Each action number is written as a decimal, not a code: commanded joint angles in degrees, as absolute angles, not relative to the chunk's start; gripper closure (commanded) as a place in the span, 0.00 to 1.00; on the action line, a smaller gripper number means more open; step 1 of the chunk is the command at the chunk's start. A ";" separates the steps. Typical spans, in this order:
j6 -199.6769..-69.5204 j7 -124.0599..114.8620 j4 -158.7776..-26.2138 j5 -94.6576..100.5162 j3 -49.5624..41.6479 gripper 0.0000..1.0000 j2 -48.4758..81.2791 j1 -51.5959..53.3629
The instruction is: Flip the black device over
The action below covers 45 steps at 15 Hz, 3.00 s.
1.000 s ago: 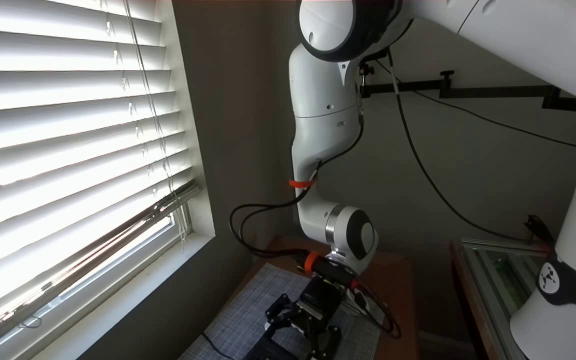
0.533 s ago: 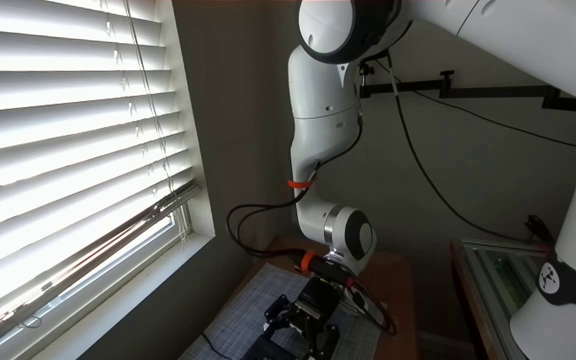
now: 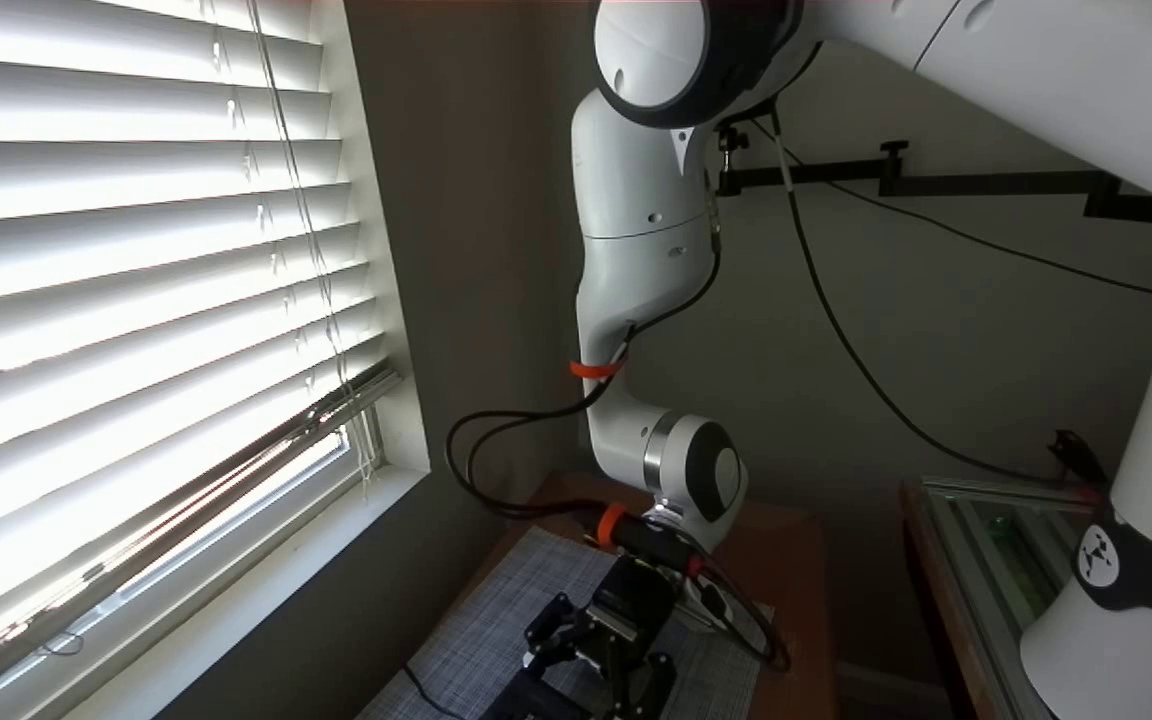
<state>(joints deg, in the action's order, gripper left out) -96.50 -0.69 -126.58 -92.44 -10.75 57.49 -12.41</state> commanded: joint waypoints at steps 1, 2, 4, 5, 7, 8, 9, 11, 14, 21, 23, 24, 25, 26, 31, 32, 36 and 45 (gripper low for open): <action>-95.73 0.03 -123.63 -92.47 -11.16 0.30 61.04 -11.68; -95.84 0.08 -123.78 -92.46 -11.27 0.36 60.85 -11.64; -96.17 -0.04 -124.22 -92.45 -11.47 0.38 60.29 -11.41; -96.49 0.02 -124.55 -92.27 -11.66 0.38 59.81 -11.10; -97.15 0.05 -125.61 -91.85 -12.12 0.38 58.39 -10.35; -97.56 0.23 -126.53 -91.45 -12.51 0.38 57.16 -9.79; -98.17 0.45 -127.22 -91.19 -12.91 0.38 56.23 -9.20; -99.01 0.67 -128.81 -90.42 -13.90 0.38 53.97 -8.10; -100.91 0.75 -130.77 -88.83 -15.07 0.38 50.89 -6.49; -106.48 -0.25 -135.76 -84.06 -16.61 0.38 42.23 -4.89; -109.13 -1.01 -137.32 -82.99 -16.98 0.38 39.50 -4.54; -111.11 -1.57 -138.08 -82.74 -17.09 0.38 38.13 -4.19; -113.17 -2.05 -138.77 -82.51 -17.08 0.38 36.94 -3.83; -115.62 -2.63 -139.58 -82.56 -17.01 0.38 35.46 -3.26; -125.89 -6.86 -142.57 -80.64 -15.64 0.38 29.13 -0.93; -127.65 -7.97 -143.10 -79.76 -15.36 0.38 27.86 -0.58; -133.12 -12.98 -144.38 -76.06 -13.90 0.38 24.45 0.14; -135.67 -19.24 -144.37 -70.80 -11.63 0.38 23.67 -0.78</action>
<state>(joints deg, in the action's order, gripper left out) -134.76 -16.43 -143.03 -73.45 -12.57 25.83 0.09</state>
